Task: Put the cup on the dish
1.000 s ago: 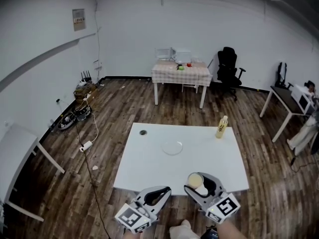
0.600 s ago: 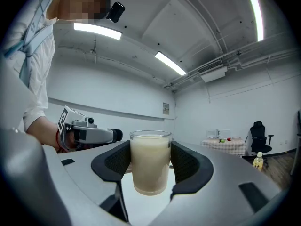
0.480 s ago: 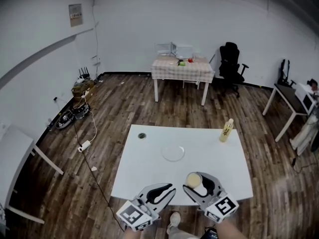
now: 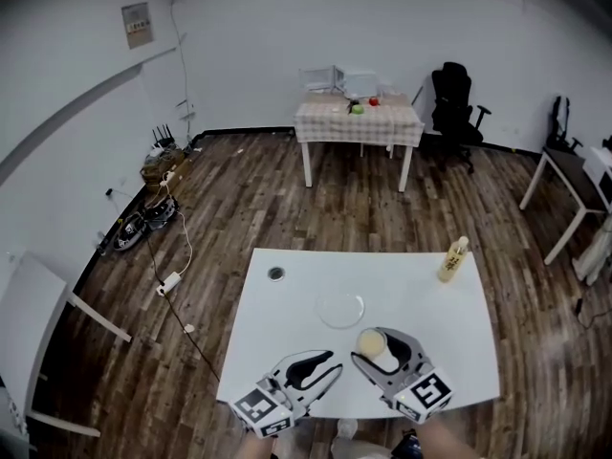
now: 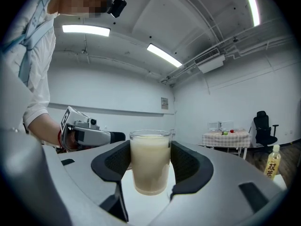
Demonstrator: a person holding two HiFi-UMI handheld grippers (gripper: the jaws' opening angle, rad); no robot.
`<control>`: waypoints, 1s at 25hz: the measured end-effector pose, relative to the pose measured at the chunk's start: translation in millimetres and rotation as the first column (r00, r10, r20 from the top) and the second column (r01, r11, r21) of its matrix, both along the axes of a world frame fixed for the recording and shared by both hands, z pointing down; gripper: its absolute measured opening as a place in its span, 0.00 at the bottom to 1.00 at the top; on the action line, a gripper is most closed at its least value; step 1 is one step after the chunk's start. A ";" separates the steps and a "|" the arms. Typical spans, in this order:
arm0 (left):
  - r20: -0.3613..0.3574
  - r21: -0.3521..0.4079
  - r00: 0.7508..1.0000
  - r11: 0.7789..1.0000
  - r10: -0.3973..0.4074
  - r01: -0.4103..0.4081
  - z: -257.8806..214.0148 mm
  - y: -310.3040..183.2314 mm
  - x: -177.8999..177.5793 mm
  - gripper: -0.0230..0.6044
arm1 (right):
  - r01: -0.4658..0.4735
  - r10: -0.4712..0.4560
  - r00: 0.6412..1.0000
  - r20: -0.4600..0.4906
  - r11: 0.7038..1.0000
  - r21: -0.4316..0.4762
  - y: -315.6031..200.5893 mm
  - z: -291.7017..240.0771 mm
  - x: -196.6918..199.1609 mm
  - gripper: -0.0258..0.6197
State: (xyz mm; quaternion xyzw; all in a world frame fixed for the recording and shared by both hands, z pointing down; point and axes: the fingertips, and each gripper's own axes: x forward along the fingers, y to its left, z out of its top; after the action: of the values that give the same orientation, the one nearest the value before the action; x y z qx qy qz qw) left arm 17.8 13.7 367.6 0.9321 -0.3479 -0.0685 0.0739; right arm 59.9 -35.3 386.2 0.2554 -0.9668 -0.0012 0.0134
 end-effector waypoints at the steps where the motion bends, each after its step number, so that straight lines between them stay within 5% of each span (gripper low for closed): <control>1: -0.005 -0.007 1.000 1.000 -0.004 0.004 1.5 -8.1 -0.9 0.20 | 0.003 -0.003 1.000 -0.005 1.000 -0.002 -8.2 2.9 -0.9 0.46; 11: -0.011 -0.028 1.000 1.000 0.001 -0.001 13.5 -62.3 -7.6 0.20 | 0.002 -0.002 1.000 0.006 0.999 -0.038 -56.2 19.1 -15.3 0.46; 25: -0.046 -0.001 0.990 0.992 0.130 -0.130 9.8 -91.9 -39.6 0.20 | -0.131 0.130 0.991 -0.015 0.990 -0.050 -81.8 15.8 -37.7 0.46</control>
State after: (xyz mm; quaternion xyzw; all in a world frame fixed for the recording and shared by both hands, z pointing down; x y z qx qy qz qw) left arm -21.9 -78.2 377.4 0.9508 -0.2847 -0.0843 0.0879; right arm 22.2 -117.1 402.1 0.3176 -0.9476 0.0228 0.0256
